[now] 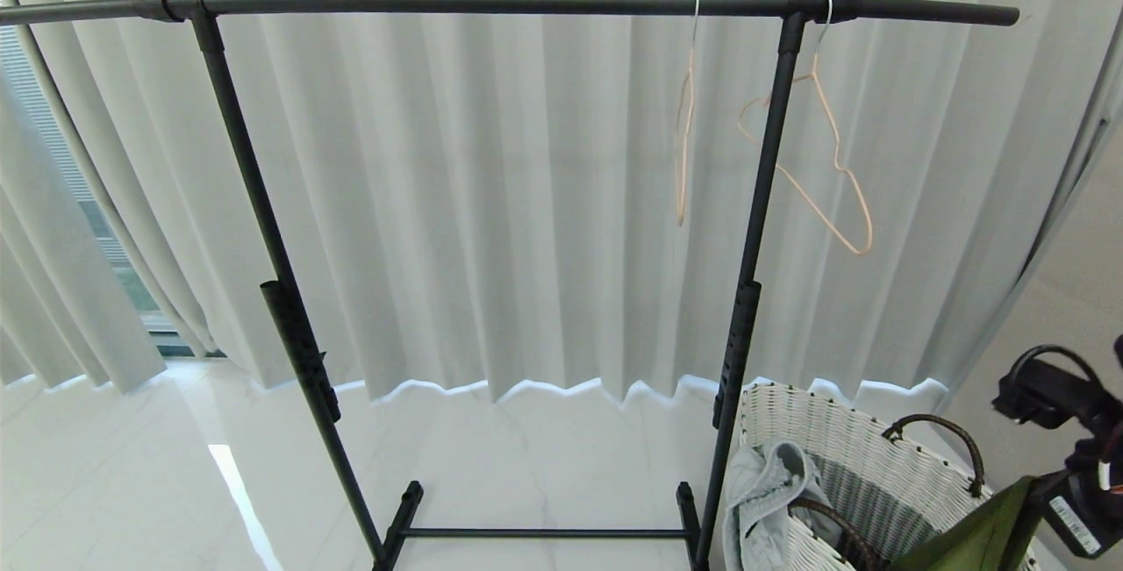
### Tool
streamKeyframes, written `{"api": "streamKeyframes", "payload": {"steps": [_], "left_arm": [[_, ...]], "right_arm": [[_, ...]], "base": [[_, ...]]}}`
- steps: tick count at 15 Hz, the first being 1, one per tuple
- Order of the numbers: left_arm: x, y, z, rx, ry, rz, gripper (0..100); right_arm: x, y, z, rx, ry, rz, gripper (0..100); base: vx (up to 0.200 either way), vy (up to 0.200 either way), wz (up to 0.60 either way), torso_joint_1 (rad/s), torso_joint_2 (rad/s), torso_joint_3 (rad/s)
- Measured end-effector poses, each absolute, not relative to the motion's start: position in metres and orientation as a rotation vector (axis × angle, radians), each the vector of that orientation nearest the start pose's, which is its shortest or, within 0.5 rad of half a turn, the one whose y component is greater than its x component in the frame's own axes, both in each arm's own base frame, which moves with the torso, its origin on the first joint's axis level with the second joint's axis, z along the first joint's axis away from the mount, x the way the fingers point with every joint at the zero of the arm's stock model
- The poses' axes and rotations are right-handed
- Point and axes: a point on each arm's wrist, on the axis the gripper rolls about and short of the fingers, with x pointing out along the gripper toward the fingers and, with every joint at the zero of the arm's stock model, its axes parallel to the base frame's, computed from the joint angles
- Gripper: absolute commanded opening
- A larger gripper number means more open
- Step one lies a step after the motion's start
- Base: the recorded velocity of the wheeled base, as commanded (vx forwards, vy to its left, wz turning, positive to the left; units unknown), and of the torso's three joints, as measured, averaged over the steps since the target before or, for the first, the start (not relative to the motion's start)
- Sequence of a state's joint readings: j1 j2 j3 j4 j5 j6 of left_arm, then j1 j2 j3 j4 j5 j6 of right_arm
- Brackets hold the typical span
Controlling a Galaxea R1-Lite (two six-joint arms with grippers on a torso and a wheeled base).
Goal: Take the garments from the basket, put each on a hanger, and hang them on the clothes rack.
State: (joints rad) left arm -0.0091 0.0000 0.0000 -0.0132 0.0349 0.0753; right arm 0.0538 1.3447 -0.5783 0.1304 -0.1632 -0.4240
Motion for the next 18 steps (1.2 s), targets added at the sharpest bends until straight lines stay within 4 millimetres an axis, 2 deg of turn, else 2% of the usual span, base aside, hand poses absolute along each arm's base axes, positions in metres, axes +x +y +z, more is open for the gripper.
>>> {"api": "streamKeyframes", "payload": {"steps": [3,6,12,17,18], "left_arm": [[-0.023,0.001,0.077,0.075,-0.013,0.026,100],[-0.023,0.001,0.077,0.075,-0.013,0.026,100],[-0.023,0.001,0.077,0.075,-0.012,0.026,100],[-0.023,0.001,0.077,0.077,-0.013,0.026,100],[-0.023,0.001,0.077,0.077,-0.013,0.026,100]], "right_arm": [[0.151,0.004,0.187,-0.471,0.766,0.05,0],[0.127,0.003,0.211,-0.458,0.655,0.024,0],[0.105,0.002,0.223,-0.451,0.552,0.004,0],[0.1,0.002,0.225,-0.446,0.531,0.006,0],[0.1,0.002,0.224,-0.445,0.531,0.009,0]], "base": [[0.0,0.0,0.0,0.0,0.0,0.0],[-0.2,0.0,0.0,0.006,0.0,0.004],[-0.2,0.0,0.0,-0.002,0.0,0.002],[0.0,0.0,0.0,0.0,0.0,0.0],[0.0,0.2,0.0,0.007,0.01,0.002]]}}
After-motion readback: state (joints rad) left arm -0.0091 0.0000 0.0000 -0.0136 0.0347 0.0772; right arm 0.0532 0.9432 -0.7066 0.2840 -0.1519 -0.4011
